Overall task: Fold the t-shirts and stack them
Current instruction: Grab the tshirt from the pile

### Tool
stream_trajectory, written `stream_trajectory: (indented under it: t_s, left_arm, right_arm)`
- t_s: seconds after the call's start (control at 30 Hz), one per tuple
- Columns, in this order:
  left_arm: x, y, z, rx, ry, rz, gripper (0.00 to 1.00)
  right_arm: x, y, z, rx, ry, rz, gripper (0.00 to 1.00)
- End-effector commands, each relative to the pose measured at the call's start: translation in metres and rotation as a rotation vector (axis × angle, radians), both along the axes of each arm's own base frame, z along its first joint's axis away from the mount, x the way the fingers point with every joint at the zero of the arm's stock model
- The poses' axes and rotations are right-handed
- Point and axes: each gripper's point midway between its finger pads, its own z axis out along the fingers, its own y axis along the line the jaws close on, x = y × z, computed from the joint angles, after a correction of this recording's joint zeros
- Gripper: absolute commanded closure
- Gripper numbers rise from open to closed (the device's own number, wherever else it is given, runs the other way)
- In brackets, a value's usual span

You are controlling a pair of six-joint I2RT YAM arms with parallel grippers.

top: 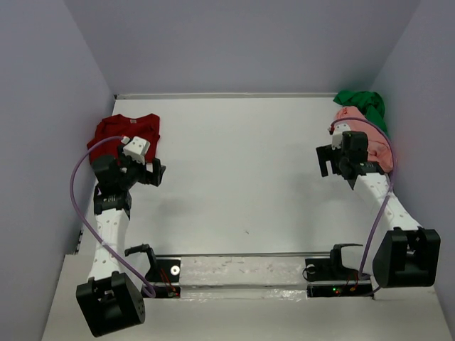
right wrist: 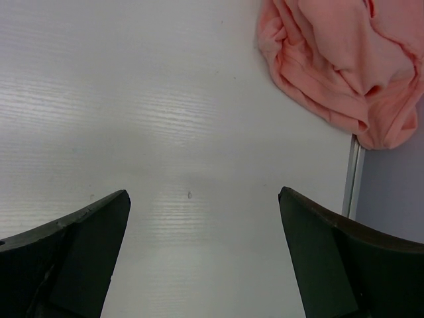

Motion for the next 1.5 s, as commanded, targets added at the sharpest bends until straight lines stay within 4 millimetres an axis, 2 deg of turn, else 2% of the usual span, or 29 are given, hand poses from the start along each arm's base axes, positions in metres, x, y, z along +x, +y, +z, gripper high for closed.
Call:
stream_trajectory:
  t_s: [0.0,0.07,0.1,0.17,0.2,0.23,0.3,0.4,0.43,0.47,0.53,0.57,0.6,0.63,0.73,0.83,0.93,1.1,1.23,1.27,1.3,1.47]
  left_arm:
    - [0.007,-0.001,0.027,0.007,-0.064,-0.021,0.01]
    - [0.007,-0.002,0.029,0.008,-0.065,-0.031,0.01]
    - [0.005,-0.004,0.029,0.012,-0.066,-0.041,0.01]
    - [0.004,-0.004,0.028,0.028,-0.075,-0.054,0.01]
    - [0.004,-0.004,0.028,0.034,-0.081,-0.056,0.01]
    - [0.004,-0.004,0.028,0.034,-0.081,-0.057,0.01]
    - [0.005,-0.004,0.027,0.031,-0.074,-0.055,0.01]
    - [0.005,-0.005,0.026,0.03,-0.068,-0.064,0.01]
    - [0.005,-0.006,0.025,0.027,-0.065,-0.073,0.01]
    - [0.005,-0.007,0.025,0.027,-0.066,-0.076,0.01]
    - [0.005,-0.006,0.025,0.029,-0.066,-0.074,0.01]
    - [0.005,-0.007,0.025,0.03,-0.067,-0.077,0.01]
    - [0.005,-0.006,0.025,0.032,-0.067,-0.073,0.01]
    - [0.005,-0.006,0.025,0.034,-0.068,-0.074,0.01]
    - [0.005,-0.005,0.025,0.04,-0.07,-0.069,0.01]
    - [0.005,-0.004,0.025,0.041,-0.07,-0.066,0.01]
    - [0.005,-0.004,0.025,0.041,-0.069,-0.063,0.01]
    - [0.005,-0.005,0.024,0.037,-0.063,-0.067,0.01]
    - [0.006,-0.006,0.022,0.024,-0.051,-0.07,0.01]
    - [0.005,-0.007,0.022,0.022,-0.051,-0.076,0.01]
    - [0.005,-0.007,0.022,0.02,-0.052,-0.077,0.01]
    - [0.003,-0.008,0.02,0.024,-0.054,-0.079,0.01]
  right_arm:
    - [0.02,-0.015,0.062,-0.065,-0.177,-0.041,0.0]
    - [0.028,-0.028,0.068,-0.121,-0.192,-0.072,0.0]
    - [0.033,-0.045,0.067,-0.188,-0.172,-0.123,0.0]
    - [0.042,-0.065,0.067,-0.24,-0.156,-0.176,0.0]
    - [0.046,-0.073,0.065,-0.24,-0.147,-0.194,0.0]
    - [0.055,-0.09,0.062,-0.233,-0.132,-0.229,0.01]
    - [0.07,-0.107,0.054,-0.224,-0.102,-0.256,0.02]
    - [0.085,-0.12,0.044,-0.224,-0.068,-0.281,0.03]
    - [0.092,-0.126,0.027,-0.22,-0.028,-0.285,0.03]
    - [0.102,-0.128,0.033,-0.219,-0.041,-0.289,0.03]
    - [0.112,-0.133,0.027,-0.222,-0.028,-0.308,0.03]
    - [0.115,-0.133,0.007,-0.216,0.028,-0.302,0.03]
    - [0.124,-0.138,0.015,-0.208,0.009,-0.318,0.03]
    - [0.129,-0.138,0.012,-0.201,0.016,-0.315,0.03]
    - [0.144,-0.137,-0.002,-0.174,0.051,-0.301,0.05]
    - [0.153,-0.137,-0.019,-0.152,0.099,-0.303,0.12]
    - [0.152,-0.138,-0.031,-0.127,0.134,-0.317,0.19]
    - [0.146,-0.138,-0.041,-0.117,0.156,-0.347,0.27]
    - [0.143,-0.151,-0.049,-0.128,0.178,-0.376,0.32]
    - [0.143,-0.152,-0.053,-0.134,0.193,-0.376,0.38]
    - [0.144,-0.152,-0.054,-0.134,0.199,-0.376,0.38]
    - [0.144,-0.158,-0.063,-0.137,0.23,-0.378,0.68]
